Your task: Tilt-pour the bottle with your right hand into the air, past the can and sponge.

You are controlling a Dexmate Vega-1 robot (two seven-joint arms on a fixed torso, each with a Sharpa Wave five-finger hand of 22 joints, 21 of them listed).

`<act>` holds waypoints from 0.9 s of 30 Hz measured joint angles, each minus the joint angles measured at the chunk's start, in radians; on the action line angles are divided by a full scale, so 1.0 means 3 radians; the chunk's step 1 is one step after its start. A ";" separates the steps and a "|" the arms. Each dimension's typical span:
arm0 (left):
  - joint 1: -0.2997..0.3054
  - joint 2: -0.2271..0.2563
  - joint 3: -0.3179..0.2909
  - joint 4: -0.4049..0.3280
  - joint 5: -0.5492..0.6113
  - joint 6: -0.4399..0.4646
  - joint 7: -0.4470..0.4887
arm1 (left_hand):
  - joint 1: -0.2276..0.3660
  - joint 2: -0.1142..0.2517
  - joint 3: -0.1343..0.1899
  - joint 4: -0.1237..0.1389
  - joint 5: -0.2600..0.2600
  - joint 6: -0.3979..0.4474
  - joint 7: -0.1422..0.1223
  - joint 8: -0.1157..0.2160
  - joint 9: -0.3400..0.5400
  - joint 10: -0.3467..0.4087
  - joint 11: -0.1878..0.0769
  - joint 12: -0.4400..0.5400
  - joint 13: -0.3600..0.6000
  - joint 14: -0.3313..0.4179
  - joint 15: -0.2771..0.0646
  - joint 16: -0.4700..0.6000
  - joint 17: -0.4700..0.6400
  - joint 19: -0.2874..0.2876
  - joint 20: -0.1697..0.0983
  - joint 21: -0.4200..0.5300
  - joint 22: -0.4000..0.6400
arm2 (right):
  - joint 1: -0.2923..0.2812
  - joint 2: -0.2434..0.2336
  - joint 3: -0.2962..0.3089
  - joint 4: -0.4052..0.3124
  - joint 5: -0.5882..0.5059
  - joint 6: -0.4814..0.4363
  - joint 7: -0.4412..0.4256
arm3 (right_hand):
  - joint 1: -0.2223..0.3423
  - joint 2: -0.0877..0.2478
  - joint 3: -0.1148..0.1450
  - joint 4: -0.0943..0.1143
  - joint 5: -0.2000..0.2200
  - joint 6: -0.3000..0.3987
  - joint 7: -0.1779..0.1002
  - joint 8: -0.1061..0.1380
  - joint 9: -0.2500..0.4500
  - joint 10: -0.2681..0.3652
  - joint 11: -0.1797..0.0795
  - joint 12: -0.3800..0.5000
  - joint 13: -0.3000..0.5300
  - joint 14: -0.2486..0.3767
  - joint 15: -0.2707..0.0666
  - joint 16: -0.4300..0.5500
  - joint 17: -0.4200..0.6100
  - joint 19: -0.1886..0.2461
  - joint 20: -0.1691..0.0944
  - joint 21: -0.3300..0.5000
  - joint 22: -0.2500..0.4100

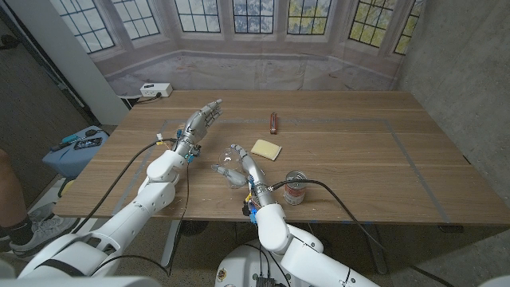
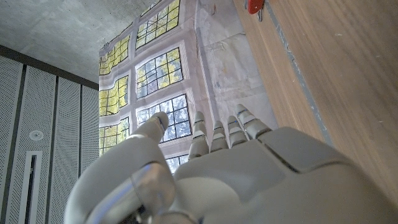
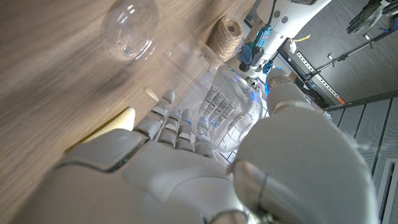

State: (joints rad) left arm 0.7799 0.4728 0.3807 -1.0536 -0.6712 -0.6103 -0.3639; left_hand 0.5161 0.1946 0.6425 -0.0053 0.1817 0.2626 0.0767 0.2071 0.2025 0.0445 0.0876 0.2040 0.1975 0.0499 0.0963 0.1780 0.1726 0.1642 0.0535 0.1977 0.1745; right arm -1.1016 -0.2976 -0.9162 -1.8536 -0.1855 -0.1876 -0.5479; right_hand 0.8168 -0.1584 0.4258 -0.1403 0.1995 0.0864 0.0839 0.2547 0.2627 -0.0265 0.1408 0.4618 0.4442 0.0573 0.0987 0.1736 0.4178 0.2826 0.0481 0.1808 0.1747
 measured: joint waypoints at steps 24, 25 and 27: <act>-0.0026 0.0006 0.0029 -0.0081 0.0015 0.0102 -0.0008 | 0.0000 0.0000 0.0000 0.0000 0.0023 0.0000 0.0000 -0.0013 -0.0001 0.0000 0.0000 0.0000 0.0000 0.0000 0.0000 0.0000 0.0000 0.0000 0.0000 0.0000 0.0000 | -0.0059 -0.0174 0.0099 -0.0339 0.0036 -0.0097 0.0123 | -0.0131 0.0041 -0.0041 0.0041 -0.0012 -0.0004 -0.0005 0.0000 -0.0001 -0.0009 0.0037 -0.0036 -0.0016 -0.0080 0.0080 0.0014 -0.0029 -0.0077 0.0077 0.0000 0.0000; -0.0022 0.0010 0.0032 -0.0092 0.0016 0.0104 -0.0007 | 0.0000 0.0000 0.0000 0.0000 0.0023 0.0000 0.0000 -0.0013 -0.0001 0.0000 0.0000 0.0000 0.0000 0.0000 0.0000 0.0000 0.0000 0.0000 0.0000 0.0000 0.0000 | -0.0059 -0.0177 0.0102 -0.0344 0.0046 -0.0099 0.0137 | -0.0150 0.0025 -0.0041 0.0041 -0.0012 -0.0004 -0.0005 0.0000 -0.0001 -0.0009 0.0037 -0.0036 -0.0024 -0.0088 0.0088 0.0018 -0.0033 -0.0077 0.0077 0.0000 0.0000; -0.0020 0.0012 0.0034 -0.0099 0.0022 0.0116 0.0002 | 0.0000 0.0000 0.0000 0.0000 0.0023 0.0000 0.0000 -0.0013 -0.0001 0.0000 0.0000 0.0000 0.0000 0.0000 0.0000 0.0000 0.0000 0.0000 0.0000 0.0000 0.0000 | -0.0060 -0.0191 0.0114 -0.0364 0.0055 -0.0100 0.0149 | -0.0158 0.0035 -0.0040 0.0041 -0.0012 -0.0004 -0.0005 0.0000 -0.0001 0.0002 0.0047 -0.0036 -0.0029 -0.0089 0.0088 0.0026 -0.0033 -0.0077 0.0077 0.0000 0.0000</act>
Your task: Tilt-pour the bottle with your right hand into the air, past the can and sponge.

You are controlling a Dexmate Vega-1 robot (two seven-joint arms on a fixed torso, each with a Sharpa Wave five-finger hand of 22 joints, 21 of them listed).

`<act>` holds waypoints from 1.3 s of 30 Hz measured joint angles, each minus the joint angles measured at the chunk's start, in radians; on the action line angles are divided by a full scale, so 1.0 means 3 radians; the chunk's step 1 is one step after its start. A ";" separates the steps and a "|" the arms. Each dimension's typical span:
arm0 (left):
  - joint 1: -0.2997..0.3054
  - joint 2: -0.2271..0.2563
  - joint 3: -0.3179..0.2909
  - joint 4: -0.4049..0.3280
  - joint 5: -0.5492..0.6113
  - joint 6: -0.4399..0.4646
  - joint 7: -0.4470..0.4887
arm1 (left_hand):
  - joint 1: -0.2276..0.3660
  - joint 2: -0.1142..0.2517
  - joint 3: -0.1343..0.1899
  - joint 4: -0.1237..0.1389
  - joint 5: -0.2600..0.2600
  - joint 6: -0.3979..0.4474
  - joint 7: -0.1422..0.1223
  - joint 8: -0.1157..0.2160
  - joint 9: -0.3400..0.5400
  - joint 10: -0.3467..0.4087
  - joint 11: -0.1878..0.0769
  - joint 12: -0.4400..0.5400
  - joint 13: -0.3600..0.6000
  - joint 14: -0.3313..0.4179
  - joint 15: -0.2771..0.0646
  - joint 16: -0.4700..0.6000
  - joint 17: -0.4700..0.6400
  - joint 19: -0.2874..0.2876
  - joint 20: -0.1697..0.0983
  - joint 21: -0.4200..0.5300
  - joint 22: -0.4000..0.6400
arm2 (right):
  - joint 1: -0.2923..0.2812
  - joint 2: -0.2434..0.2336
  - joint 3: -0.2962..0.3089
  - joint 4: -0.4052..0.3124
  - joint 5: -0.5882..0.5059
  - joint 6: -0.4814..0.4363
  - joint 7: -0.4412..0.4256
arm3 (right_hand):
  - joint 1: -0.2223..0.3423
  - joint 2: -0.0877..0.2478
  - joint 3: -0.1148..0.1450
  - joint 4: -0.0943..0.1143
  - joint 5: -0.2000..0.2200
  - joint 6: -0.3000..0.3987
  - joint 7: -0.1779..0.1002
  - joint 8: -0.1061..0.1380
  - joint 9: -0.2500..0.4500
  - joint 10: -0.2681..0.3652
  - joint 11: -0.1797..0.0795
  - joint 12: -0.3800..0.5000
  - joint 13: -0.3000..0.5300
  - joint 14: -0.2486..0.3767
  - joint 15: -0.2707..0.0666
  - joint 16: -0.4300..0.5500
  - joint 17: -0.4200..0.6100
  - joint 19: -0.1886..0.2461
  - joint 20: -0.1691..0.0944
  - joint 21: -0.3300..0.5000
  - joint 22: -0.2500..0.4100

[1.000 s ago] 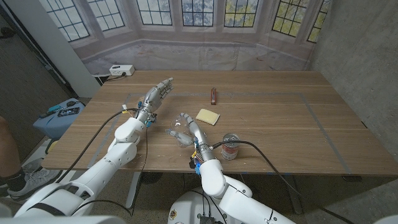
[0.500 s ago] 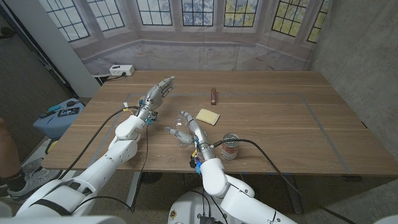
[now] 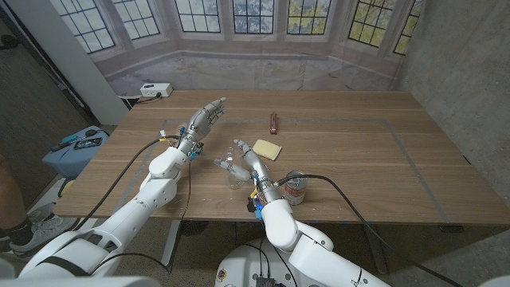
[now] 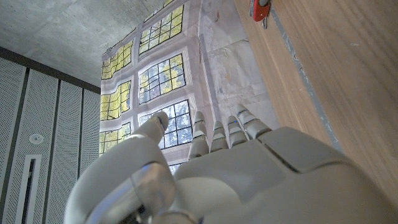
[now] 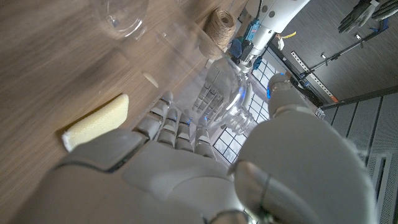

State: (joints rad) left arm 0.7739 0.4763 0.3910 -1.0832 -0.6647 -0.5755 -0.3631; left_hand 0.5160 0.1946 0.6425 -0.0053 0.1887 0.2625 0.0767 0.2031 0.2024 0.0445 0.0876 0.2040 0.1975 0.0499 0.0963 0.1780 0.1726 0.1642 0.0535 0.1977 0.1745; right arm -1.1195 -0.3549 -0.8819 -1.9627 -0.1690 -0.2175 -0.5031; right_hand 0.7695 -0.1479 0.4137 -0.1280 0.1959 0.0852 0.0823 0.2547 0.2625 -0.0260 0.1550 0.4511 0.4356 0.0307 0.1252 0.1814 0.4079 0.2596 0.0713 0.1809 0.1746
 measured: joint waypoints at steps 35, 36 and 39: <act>-0.0234 -0.0100 0.0057 0.0267 0.0027 0.0050 -0.0090 | 0.0000 0.0000 0.0000 0.0000 0.0000 0.0000 0.0000 0.0000 0.0000 0.0000 0.0000 0.0013 0.0000 0.0000 0.0000 0.0000 0.0000 -0.0013 0.0013 0.0000 0.0000 | 0.0106 -0.0220 0.0302 -0.0352 0.0420 -0.0065 0.0309 | -0.0601 0.0294 -0.0169 0.0285 -0.0038 0.0265 0.0014 0.0039 -0.0001 0.0233 0.0027 0.0000 -0.0092 0.0018 0.0043 0.0077 -0.0046 -0.0089 0.0042 0.0039 0.0000; -0.0234 -0.0100 0.0057 0.0267 0.0028 0.0050 -0.0090 | 0.0000 0.0000 0.0000 0.0000 0.0000 0.0000 0.0000 0.0000 0.0000 0.0000 0.0000 0.0013 0.0000 0.0000 0.0000 0.0000 0.0000 -0.0013 0.0013 0.0000 0.0000 | 0.0107 -0.0223 0.0306 -0.0354 0.0420 -0.0065 0.0309 | -0.0636 0.0319 -0.0176 0.0306 -0.0038 0.0280 0.0015 0.0045 -0.0001 0.0245 0.0029 0.0000 -0.0094 0.0018 0.0043 0.0077 -0.0046 -0.0089 0.0042 0.0039 0.0000; -0.0250 -0.0108 0.0065 0.0271 0.0038 0.0060 -0.0069 | 0.0000 0.0000 0.0000 0.0000 0.0000 0.0000 0.0000 0.0000 -0.0001 0.0000 0.0000 0.0013 0.0000 0.0000 0.0000 0.0000 0.0000 -0.0013 0.0013 0.0000 0.0000 | 0.0121 -0.0257 0.0355 -0.0378 0.0479 -0.0044 0.0338 | -0.0750 0.0408 -0.0193 0.0375 -0.0051 0.0334 0.0004 0.0052 -0.0002 0.0283 0.0027 0.0000 -0.0115 0.0035 0.0027 0.0100 -0.0046 -0.0089 0.0042 0.0039 0.0000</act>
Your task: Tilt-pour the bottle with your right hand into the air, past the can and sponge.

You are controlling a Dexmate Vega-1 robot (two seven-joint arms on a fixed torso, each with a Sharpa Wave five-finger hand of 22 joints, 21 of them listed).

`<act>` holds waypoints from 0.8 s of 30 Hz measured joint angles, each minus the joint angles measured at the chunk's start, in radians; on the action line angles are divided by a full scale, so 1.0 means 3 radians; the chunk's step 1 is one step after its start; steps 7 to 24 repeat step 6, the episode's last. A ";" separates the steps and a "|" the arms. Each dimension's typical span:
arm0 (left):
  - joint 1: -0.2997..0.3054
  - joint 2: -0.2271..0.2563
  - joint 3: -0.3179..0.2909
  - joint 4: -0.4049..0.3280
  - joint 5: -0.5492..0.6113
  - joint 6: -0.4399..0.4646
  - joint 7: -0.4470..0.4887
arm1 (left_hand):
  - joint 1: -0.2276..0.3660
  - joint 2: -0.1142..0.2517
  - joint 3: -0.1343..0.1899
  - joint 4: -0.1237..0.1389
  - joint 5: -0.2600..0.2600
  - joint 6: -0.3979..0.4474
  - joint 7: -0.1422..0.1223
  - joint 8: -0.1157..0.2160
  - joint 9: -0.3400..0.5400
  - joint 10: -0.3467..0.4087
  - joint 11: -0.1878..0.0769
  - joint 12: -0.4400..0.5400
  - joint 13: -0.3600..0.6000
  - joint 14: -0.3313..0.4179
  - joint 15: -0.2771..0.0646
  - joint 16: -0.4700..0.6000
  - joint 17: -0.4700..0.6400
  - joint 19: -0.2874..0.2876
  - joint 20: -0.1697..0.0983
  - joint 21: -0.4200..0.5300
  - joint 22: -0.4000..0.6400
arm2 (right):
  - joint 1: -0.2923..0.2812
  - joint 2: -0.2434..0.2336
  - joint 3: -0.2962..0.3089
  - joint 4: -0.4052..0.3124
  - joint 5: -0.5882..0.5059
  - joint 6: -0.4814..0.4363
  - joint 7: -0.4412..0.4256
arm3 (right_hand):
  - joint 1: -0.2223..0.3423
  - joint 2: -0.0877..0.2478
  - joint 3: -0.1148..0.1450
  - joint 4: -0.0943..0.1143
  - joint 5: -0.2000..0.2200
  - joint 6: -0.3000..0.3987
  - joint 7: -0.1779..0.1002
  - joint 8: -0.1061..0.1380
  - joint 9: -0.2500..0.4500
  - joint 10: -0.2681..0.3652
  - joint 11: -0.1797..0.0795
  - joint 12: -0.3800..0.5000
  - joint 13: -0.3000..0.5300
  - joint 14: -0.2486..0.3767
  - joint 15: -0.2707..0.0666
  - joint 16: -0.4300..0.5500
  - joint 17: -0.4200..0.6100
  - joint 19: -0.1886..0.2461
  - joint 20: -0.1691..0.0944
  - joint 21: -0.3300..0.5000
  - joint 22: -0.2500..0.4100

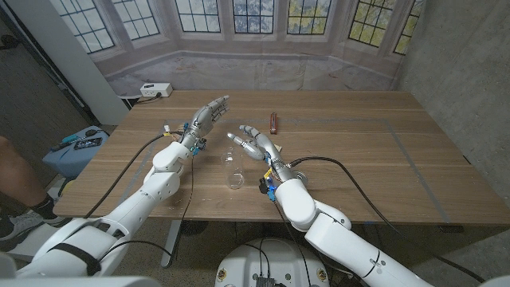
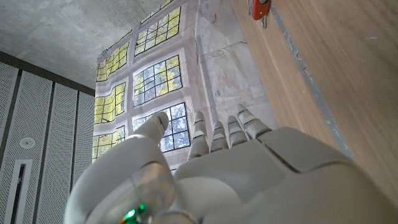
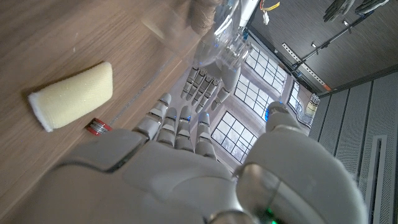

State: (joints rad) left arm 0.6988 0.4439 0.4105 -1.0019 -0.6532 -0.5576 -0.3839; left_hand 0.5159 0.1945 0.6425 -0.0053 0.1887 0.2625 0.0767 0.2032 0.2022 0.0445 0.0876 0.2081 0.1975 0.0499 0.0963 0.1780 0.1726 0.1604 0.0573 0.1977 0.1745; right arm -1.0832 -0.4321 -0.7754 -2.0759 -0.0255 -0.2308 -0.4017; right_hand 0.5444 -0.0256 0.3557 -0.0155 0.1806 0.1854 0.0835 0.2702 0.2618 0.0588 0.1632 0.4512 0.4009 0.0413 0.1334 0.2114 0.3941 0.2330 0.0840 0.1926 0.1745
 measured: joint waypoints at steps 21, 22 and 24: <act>-0.0002 -0.0001 0.0010 -0.0045 0.0031 0.0052 0.0081 | 0.0000 0.0000 0.0000 0.0000 0.0000 0.0000 0.0000 -0.0014 0.0000 0.0009 0.0009 0.0000 0.0000 0.0000 0.0000 0.0000 0.0000 0.0000 0.0000 0.0000 0.0000 | 0.0023 -0.0047 0.0081 -0.0010 0.0108 0.0066 0.0049 | -0.0361 0.0327 -0.0030 0.0234 0.0000 0.0136 -0.0043 0.0013 -0.0022 0.0073 -0.0047 -0.0025 -0.0058 0.0043 -0.0060 0.0026 0.0008 -0.0051 -0.0051 0.0000 0.0000; -0.0002 -0.0001 0.0010 -0.0045 0.0031 0.0052 0.0081 | 0.0000 0.0000 0.0000 0.0000 0.0000 0.0000 0.0000 -0.0014 0.0000 0.0009 0.0009 0.0000 0.0000 0.0000 0.0000 0.0000 0.0000 0.0000 0.0000 0.0000 0.0000 | 0.0023 -0.0047 0.0081 -0.0010 0.0108 0.0066 0.0049 | -0.0361 0.0327 -0.0030 0.0234 0.0000 0.0136 -0.0043 0.0013 -0.0022 0.0073 -0.0047 -0.0025 -0.0058 0.0043 -0.0060 0.0026 0.0008 -0.0051 -0.0051 0.0000 0.0000; -0.0002 -0.0001 0.0010 -0.0045 0.0031 0.0052 0.0081 | 0.0000 0.0000 0.0000 0.0000 0.0000 0.0000 0.0000 -0.0014 0.0000 0.0009 0.0009 0.0000 0.0000 0.0000 0.0000 0.0000 0.0000 0.0000 0.0000 0.0000 0.0000 | 0.0023 -0.0047 0.0081 -0.0010 0.0108 0.0066 0.0049 | -0.0361 0.0327 -0.0030 0.0234 0.0000 0.0136 -0.0043 0.0013 -0.0022 0.0073 -0.0047 -0.0025 -0.0058 0.0043 -0.0060 0.0026 0.0008 -0.0051 -0.0051 0.0000 0.0000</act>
